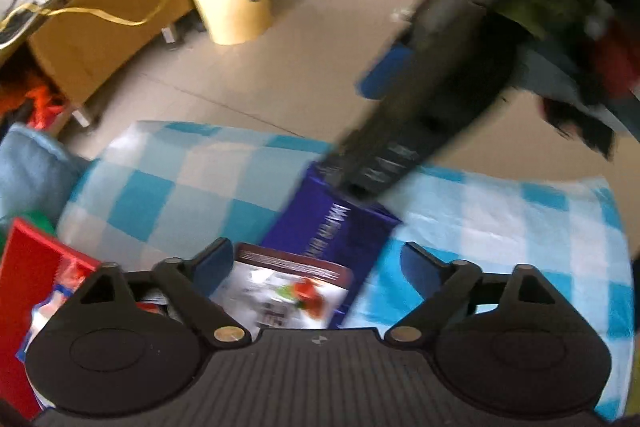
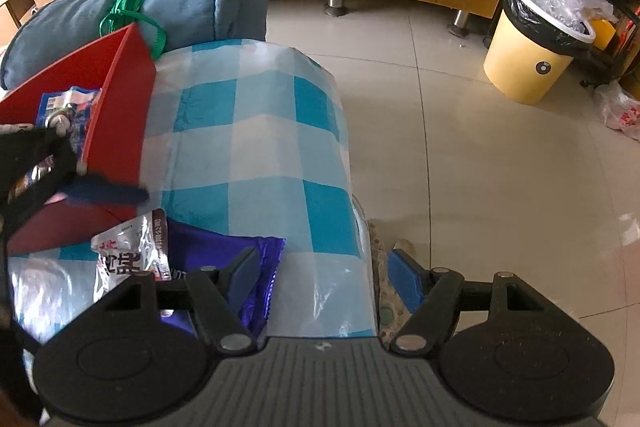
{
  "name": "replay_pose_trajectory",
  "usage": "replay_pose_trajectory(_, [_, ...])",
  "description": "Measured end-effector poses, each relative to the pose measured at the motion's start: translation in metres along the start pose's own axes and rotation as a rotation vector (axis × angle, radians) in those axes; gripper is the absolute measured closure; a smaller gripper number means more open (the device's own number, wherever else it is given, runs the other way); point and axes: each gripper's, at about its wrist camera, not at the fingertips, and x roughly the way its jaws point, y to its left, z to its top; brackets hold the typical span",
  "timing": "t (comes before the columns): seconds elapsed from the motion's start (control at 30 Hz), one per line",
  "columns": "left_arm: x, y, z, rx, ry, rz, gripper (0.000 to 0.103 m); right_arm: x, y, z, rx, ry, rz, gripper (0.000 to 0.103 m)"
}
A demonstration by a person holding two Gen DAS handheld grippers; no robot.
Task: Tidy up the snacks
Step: 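Move both open grippers toward the duck-snack packet and purple wafer biscuit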
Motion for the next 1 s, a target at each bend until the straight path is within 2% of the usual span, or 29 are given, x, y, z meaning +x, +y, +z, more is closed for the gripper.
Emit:
replay_pose_trajectory(0.03, [0.006, -0.003, -0.001, 0.016, 0.035, 0.004, 0.015, -0.001, 0.000, 0.000, 0.005, -0.001, 0.004, 0.034])
replay_pose_trajectory(0.13, [0.013, -0.014, -0.003, 0.076, 0.064, 0.066, 0.012, -0.004, 0.001, 0.000, 0.003, -0.008, 0.010, 0.034])
replay_pose_trajectory(0.27, [0.012, -0.017, -0.013, -0.036, 0.102, -0.039, 0.010, -0.008, 0.003, -0.001, -0.006, -0.019, 0.027, 0.034])
replay_pose_trajectory(0.37, [0.009, -0.026, -0.030, -0.069, 0.107, -0.033, 0.008, -0.009, 0.003, -0.002, -0.005, -0.016, 0.034, 0.034])
replay_pose_trajectory(0.5, [-0.009, -0.029, -0.047, -0.177, 0.131, -0.193, 0.012, -0.007, 0.008, -0.004, -0.039, 0.001, 0.058, 0.034])
replay_pose_trajectory(0.57, [-0.018, -0.032, -0.054, -0.166, 0.135, -0.183, 0.013, -0.007, 0.014, -0.005, -0.072, 0.010, 0.078, 0.034])
replay_pose_trajectory(0.67, [-0.028, -0.026, -0.056, -0.120, 0.131, -0.113, 0.013, -0.003, 0.027, -0.004, -0.171, 0.009, 0.082, 0.034])
replay_pose_trajectory(0.7, [-0.029, -0.019, -0.055, -0.135, 0.134, -0.108, 0.013, -0.001, 0.030, -0.001, -0.199, 0.013, 0.086, 0.034])
replay_pose_trajectory(0.73, [-0.030, -0.009, -0.054, -0.188, 0.130, -0.112, 0.012, 0.001, 0.033, 0.003, -0.225, 0.014, 0.095, 0.034])
replay_pose_trajectory(0.83, [-0.028, 0.020, -0.057, -0.453, 0.080, -0.121, 0.011, 0.004, 0.039, 0.014, -0.291, -0.013, 0.104, 0.034])
replay_pose_trajectory(0.87, [-0.024, 0.028, -0.061, -0.558, 0.073, -0.094, 0.011, 0.004, 0.040, 0.018, -0.309, -0.022, 0.091, 0.034])
replay_pose_trajectory(0.93, [-0.011, 0.039, -0.067, -0.742, 0.108, -0.017, 0.011, 0.005, 0.039, 0.024, -0.312, -0.037, 0.073, 0.034])
replay_pose_trajectory(1.0, [-0.008, 0.042, -0.070, -0.861, 0.073, 0.027, 0.010, 0.006, 0.035, 0.028, -0.294, -0.040, 0.083, 0.034])
